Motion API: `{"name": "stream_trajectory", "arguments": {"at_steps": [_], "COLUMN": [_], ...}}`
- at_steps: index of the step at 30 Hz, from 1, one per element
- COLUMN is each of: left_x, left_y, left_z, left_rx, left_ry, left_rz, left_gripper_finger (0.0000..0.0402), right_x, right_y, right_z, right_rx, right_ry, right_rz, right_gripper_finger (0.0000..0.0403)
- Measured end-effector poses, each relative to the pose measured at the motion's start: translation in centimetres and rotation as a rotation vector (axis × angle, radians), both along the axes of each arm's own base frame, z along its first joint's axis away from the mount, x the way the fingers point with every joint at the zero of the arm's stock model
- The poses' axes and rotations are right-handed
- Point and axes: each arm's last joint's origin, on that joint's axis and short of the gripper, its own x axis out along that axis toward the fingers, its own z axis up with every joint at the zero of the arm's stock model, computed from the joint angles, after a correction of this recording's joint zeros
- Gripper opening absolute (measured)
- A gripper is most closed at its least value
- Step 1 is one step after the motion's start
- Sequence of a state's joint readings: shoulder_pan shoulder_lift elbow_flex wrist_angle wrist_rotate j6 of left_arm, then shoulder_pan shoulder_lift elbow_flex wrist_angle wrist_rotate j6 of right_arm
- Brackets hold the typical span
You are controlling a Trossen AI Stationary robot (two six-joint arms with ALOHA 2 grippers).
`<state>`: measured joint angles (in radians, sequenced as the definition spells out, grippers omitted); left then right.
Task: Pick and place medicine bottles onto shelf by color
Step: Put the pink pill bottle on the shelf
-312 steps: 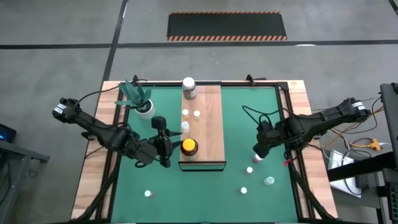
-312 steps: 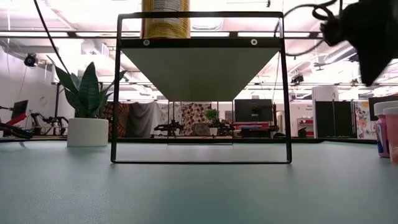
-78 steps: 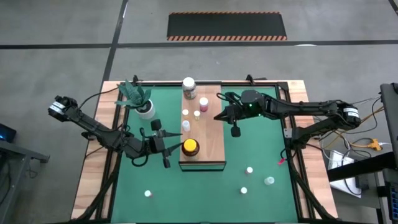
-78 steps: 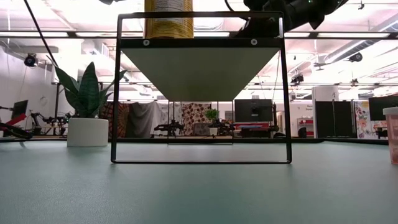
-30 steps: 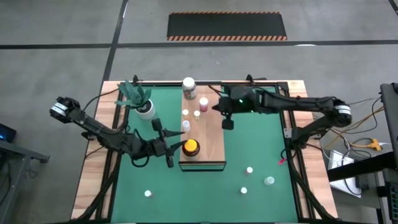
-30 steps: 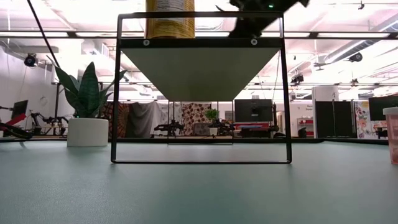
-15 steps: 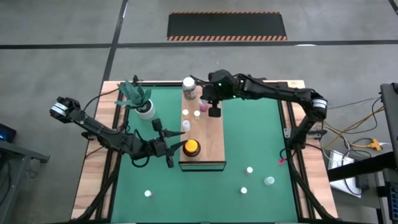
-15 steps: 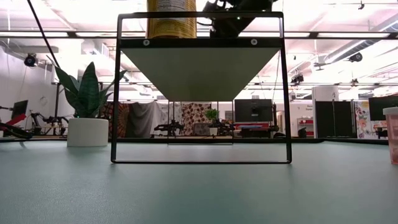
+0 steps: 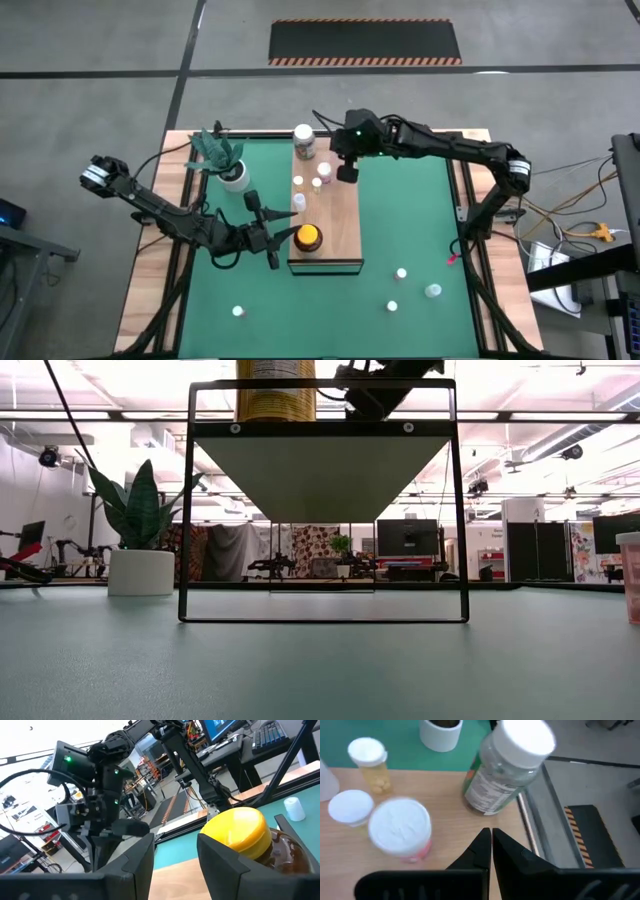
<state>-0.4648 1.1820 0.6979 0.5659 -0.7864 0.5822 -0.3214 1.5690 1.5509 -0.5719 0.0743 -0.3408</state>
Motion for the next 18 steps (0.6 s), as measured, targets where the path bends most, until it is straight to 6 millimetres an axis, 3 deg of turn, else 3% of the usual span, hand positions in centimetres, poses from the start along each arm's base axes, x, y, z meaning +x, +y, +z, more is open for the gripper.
{"name": "stream_trajectory", "arguments": {"at_steps": [10,18], "left_x": [0.0,0.0], "left_y": [0.0,0.0], "left_z": [0.1,0.2], "left_rx": [-0.004,-0.154], "left_ry": [-0.005,-0.056], "left_rz": [0.0,-0.01], "left_gripper_finger": [0.0134,0.0134], "right_x": [-0.7,-2.6], "right_y": [0.8,1.4], "right_z": [0.5,0.6], "right_rx": [-0.008,0.04], "right_ry": [0.033,0.104], "right_rz": [0.021,0.011], "right_gripper_finger": [0.0009,0.0009]}}
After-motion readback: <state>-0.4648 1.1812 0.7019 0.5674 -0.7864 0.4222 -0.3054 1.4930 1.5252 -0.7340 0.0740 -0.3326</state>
